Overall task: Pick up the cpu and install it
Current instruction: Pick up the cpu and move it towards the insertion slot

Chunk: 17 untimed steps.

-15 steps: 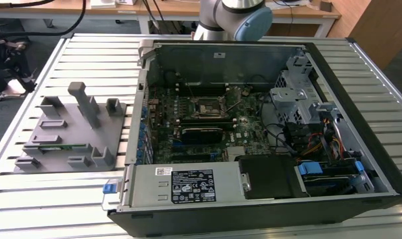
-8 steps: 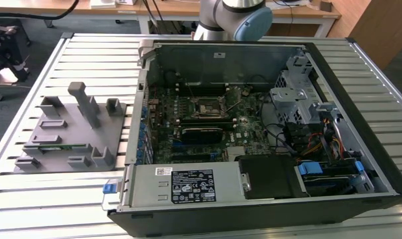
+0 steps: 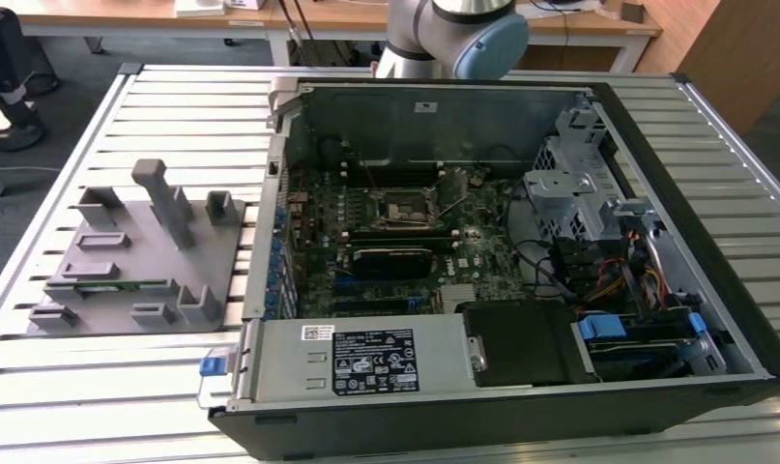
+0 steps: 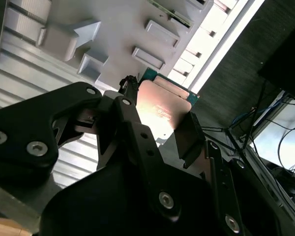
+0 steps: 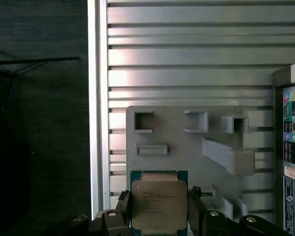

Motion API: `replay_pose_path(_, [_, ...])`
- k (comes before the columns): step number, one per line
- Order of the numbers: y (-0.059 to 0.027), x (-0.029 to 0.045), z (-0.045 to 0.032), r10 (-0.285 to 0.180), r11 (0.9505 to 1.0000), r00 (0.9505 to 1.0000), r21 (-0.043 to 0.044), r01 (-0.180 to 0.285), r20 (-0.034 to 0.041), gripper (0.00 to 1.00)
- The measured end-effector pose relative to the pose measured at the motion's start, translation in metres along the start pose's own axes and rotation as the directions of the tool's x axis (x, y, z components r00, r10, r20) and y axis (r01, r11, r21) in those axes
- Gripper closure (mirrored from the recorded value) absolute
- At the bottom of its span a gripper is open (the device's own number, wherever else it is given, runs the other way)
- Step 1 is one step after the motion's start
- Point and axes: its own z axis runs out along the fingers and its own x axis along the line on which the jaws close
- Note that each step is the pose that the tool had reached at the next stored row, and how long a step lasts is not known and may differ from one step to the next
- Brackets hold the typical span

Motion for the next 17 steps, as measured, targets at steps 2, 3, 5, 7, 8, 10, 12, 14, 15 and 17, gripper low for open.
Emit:
replay_pose_path(2, [0.0003,0.0,-0.009,0.0,1.0,1.0,0.0,0.0,0.0002,0.46])
replay_pose_path(3, [0.0004,-0.0001,-0.0135,0.0,1.0,1.0,0.0,0.0,0.0004,0.46])
replay_pose_path(5, [0.0005,-0.0005,-0.0195,0.0,1.0,1.0,0.0001,0.0,0.0008,0.46])
replay_pose_path(7, [0.0007,-0.0051,-0.0195,0.0,1.0,1.0,-0.0001,0.0,0.0012,0.46])
replay_pose_path(8, [0.0008,-0.0096,-0.0196,0.0,1.0,1.0,0.0001,0.0,0.0008,0.46])
replay_pose_path(10, [0.001,-0.0187,-0.0195,0.0,1.0,1.0,-0.0001,0.0,0.001,0.46])
replay_pose_path(12, [0.0013,-0.0276,-0.0194,0.0,1.0,1.0,-0.0001,0.0,0.001,0.46])
replay_pose_path(14, [0.0016,-0.037,-0.0192,0.0,1.0,1.0,-0.0001,0.0,0.0009,0.46])
replay_pose_path(15, [0.0017,-0.0415,-0.0191,0.0,1.0,1.0,-0.0001,0.0,0.0009,0.46])
replay_pose_path(17, [0.002,-0.0505,-0.0188,0.0,1.0,1.0,-0.0001,0.0,0.001,0.46])
